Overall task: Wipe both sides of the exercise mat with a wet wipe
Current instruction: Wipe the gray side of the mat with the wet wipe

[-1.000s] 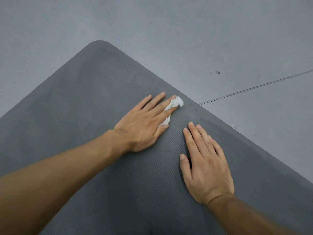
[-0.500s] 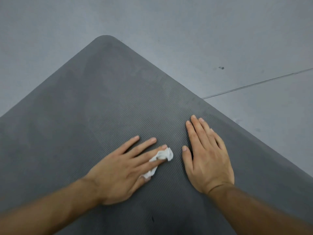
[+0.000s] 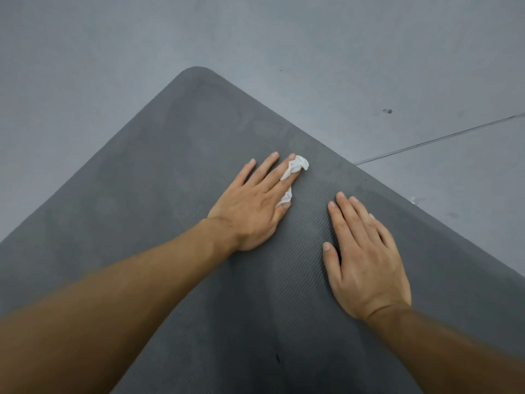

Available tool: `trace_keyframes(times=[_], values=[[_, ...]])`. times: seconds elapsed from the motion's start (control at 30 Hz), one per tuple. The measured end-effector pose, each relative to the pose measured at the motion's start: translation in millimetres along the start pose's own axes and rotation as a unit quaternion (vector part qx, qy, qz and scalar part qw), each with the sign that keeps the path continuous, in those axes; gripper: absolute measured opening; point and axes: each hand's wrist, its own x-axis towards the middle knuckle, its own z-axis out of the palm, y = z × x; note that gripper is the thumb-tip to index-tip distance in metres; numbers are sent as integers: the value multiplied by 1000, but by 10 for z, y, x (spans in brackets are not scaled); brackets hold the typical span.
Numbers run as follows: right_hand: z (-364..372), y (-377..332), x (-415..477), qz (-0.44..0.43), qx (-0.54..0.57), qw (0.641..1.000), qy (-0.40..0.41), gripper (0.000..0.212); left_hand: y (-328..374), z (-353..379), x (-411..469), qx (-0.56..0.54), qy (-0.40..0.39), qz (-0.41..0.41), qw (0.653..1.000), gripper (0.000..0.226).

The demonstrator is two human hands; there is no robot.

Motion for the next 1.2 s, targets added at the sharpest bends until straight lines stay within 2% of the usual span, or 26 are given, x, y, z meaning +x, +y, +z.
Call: trace_keyframes(times=[0.2,0.33,0.57,0.7,1.07,1.13,1.2], values=[[-19,-7,3,5,0,1000,-3,64,114,103,-280,38,-31,112,993,64],[-13,0,6,9,1,1000,-1,64,25,68,-135,63,-24,164,984,64],[-30,-15,6,28,14,1000,-4,67,82,25,536,26,11,114,993,62],[-33,-16,7,36,16,999,-16,69,65,101,552,22,47,118,992,62],[-46,-57,-7,53,-7,998,-32,70,79,68,540,8,57,125,990,61],[-35,-94,-21,85,-10,996,-33,71,70,73,542,7,55,121,991,60],[-19,-182,-121,162,0,987,-16,72,77,67,530,6,54,119,991,60]])
